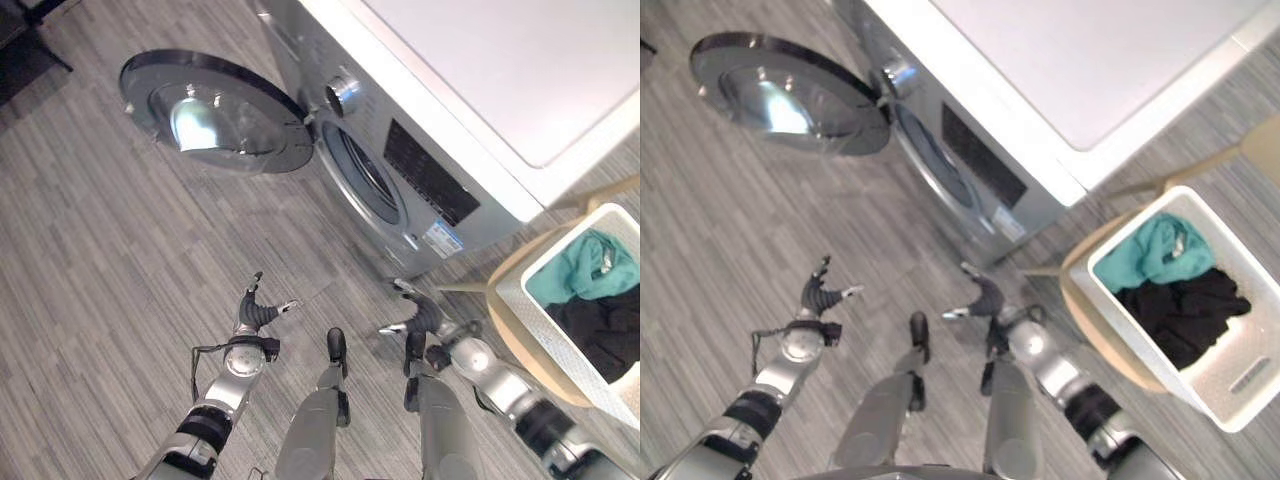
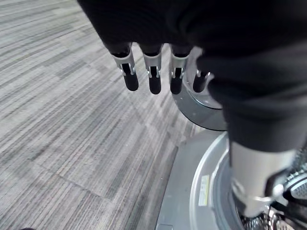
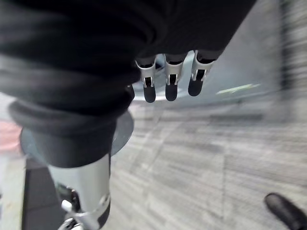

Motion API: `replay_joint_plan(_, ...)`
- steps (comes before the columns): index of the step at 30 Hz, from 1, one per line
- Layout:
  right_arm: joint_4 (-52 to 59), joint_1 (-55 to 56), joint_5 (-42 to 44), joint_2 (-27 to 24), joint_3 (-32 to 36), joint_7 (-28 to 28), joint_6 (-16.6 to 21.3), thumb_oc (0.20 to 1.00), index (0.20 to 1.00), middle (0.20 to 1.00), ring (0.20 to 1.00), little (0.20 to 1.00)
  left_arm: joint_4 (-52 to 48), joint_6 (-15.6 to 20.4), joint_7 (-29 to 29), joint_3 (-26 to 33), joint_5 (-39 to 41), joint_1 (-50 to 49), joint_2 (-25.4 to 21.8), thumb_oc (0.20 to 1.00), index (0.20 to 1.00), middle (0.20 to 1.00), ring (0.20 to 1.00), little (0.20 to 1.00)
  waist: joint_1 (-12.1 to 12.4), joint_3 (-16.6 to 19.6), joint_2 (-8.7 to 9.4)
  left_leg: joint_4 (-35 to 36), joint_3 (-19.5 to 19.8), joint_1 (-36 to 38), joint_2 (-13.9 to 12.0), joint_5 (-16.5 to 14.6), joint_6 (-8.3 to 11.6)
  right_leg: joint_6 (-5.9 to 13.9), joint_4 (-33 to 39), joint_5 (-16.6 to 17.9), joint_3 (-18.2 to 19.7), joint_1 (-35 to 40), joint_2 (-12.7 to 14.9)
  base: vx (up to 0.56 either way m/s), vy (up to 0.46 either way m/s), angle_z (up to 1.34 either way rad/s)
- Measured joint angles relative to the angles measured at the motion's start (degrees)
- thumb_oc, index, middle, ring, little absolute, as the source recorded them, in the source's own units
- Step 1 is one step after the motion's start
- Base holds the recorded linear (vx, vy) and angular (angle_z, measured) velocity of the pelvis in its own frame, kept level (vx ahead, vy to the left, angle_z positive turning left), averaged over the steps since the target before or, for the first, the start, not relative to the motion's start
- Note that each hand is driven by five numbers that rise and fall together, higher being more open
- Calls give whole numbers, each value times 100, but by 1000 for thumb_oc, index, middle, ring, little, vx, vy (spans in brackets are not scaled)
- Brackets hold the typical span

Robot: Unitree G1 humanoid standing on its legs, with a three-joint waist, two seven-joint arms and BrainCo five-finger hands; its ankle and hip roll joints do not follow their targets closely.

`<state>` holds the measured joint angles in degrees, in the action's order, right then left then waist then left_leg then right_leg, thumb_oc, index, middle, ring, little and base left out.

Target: Grab the laundry basket,head to the washer,open it,put in the laundry and shut it.

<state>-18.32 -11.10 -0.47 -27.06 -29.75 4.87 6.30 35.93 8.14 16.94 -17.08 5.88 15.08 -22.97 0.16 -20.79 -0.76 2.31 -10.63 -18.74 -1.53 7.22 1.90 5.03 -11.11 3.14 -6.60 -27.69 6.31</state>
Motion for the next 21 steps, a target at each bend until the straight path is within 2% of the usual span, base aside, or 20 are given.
replay_joint_plan(4,-76,278,-319,-353,401,16,15,1000,1000,1000,1000,1000,417,-43,119,132,-82,460,-304,1000,1000,1000,1000,1000,-321,-69,45,150,-250,-14,-2,41,-71,36,364,314,121,-22,-40,-29,33,-36)
replay_joint_plan(5,-60,362,-366,-472,535,27,36,1000,1000,1000,1000,1000,778,-81,145,223,-170,837,-570,1000,1000,1000,1000,1000,-467,-92,89,212,-324,-17,-4,68,-71,36,546,442,175,-15,-66,-42,32,-29)
replay_joint_plan(6,-41,375,-373,-507,672,35,77,1000,1000,1000,1000,1000,1126,-123,164,239,-200,1075,-785,1000,1000,1000,1000,1000,-503,-106,100,230,-375,-42,-10,84,-82,33,661,525,215,-21,-85,-32,29,-30)
replay_joint_plan(8,-47,455,-385,-566,803,106,95,1000,1000,1000,1000,1000,1312,-128,272,452,-207,1408,-988,1000,1000,1000,1000,1000,-585,-127,117,231,-440,-91,-15,74,-72,38,838,628,250,-17,-100,-19,15,-17)
replay_joint_plan(11,257,584,-375,-624,1102,244,242,1000,1000,1000,1000,1000,1705,-192,469,790,-224,1873,-1665,1000,1000,1000,1000,1000,-789,-206,198,231,-487,-220,-33,96,-101,3,1201,853,265,-5,-145,-5,9,-9)
replay_joint_plan(14,518,731,-294,-652,1361,286,285,1000,1000,1000,1000,1000,1840,-246,586,886,-240,1987,-1886,1000,1000,1000,1000,1000,-808,-315,212,233,-502,-247,-53,94,-99,-52,1359,942,257,40,-170,13,6,-4)
replay_joint_plan(21,846,731,-163,-652,1531,419,370,1000,1000,1000,1000,1000,1922,-326,773,1006,-490,1894,-1895,1000,1000,1000,1000,1000,-771,-374,230,234,-425,-268,-105,85,-85,-55,1469,943,153,121,-212,32,14,4)
